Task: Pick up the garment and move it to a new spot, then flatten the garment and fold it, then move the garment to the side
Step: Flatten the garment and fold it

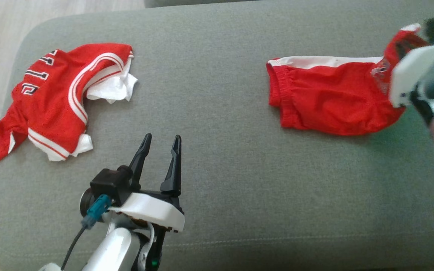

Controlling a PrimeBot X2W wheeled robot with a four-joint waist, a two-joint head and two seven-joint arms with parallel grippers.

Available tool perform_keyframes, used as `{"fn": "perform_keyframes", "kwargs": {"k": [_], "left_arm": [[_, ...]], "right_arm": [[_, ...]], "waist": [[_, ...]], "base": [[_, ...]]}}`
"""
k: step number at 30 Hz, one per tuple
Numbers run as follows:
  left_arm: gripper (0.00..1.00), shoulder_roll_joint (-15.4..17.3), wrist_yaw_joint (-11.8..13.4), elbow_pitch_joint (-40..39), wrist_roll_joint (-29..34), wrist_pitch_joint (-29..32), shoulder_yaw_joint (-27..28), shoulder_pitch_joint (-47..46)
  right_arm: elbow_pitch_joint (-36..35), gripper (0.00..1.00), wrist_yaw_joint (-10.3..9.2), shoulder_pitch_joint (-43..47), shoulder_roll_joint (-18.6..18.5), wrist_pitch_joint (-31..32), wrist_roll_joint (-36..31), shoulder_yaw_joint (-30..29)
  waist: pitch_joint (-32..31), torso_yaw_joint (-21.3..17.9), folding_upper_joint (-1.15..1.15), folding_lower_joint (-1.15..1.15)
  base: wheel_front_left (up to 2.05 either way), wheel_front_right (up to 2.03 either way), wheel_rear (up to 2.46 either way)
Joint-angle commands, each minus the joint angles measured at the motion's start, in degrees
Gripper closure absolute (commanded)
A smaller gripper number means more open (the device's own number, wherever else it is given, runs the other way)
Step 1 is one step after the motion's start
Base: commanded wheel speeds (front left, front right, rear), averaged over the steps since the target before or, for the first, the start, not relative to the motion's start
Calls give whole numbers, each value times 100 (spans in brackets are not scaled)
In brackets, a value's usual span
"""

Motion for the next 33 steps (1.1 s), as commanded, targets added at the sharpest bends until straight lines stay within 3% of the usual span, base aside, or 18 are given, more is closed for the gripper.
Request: {"fn": "perform_keyframes", "kwargs": {"k": [1, 9, 16, 18, 20, 21, 22, 28, 33], "left_arm": [[0, 84, -15, -212, -51, 20, 178, -128], [0, 97, -6, -209, -125, 29, 160, -31], [0, 95, 7, -214, -188, 14, 166, 44], [0, 95, 14, -215, -201, 11, 165, 58], [0, 99, 23, -221, -211, 7, 171, 67], [0, 104, 31, -227, -213, 3, 178, 73], [0, 107, 36, -239, -212, -5, 183, 76], [0, 126, 79, -299, -159, -49, 200, 66], [0, 112, 151, -373, -136, -85, 240, 109]], "right_arm": [[-215, 100, -2, -228, 244, -55, -62, 167], [-713, 100, -2, 45, 1046, 265, 168, 1091], [-1360, 100, -2, 621, 1042, 912, 825, 2113], [-1598, 80, -2, 737, 897, 1022, 1046, 2341], [-1806, 71, -2, 814, 745, 1078, 1245, 2496], [-1884, 53, -2, 836, 678, 1081, 1333, 2530], [-1952, 0, -2, 846, 621, 1045, 1398, 2539], [-2311, 0, -2, 918, 406, 388, 1749, 2167], [-2322, 0, -2, 1053, -2, 39, 1727, 1673]], "waist": [[-45, 56, 0, 0], [-165, 237, 0, 0], [-217, 299, 0, 0], [-229, 299, 0, 0], [-237, 283, 0, 0], [-238, 264, 0, 0], [-239, 247, 0, 0], [-236, 174, 0, 0], [-209, 149, 0, 0]], "base": [[0, 0, 0], [0, 0, 0], [0, 0, 0], [0, 0, 0], [0, 0, 0], [0, 0, 0], [0, 0, 0], [0, 0, 0], [0, 0, 0]]}}
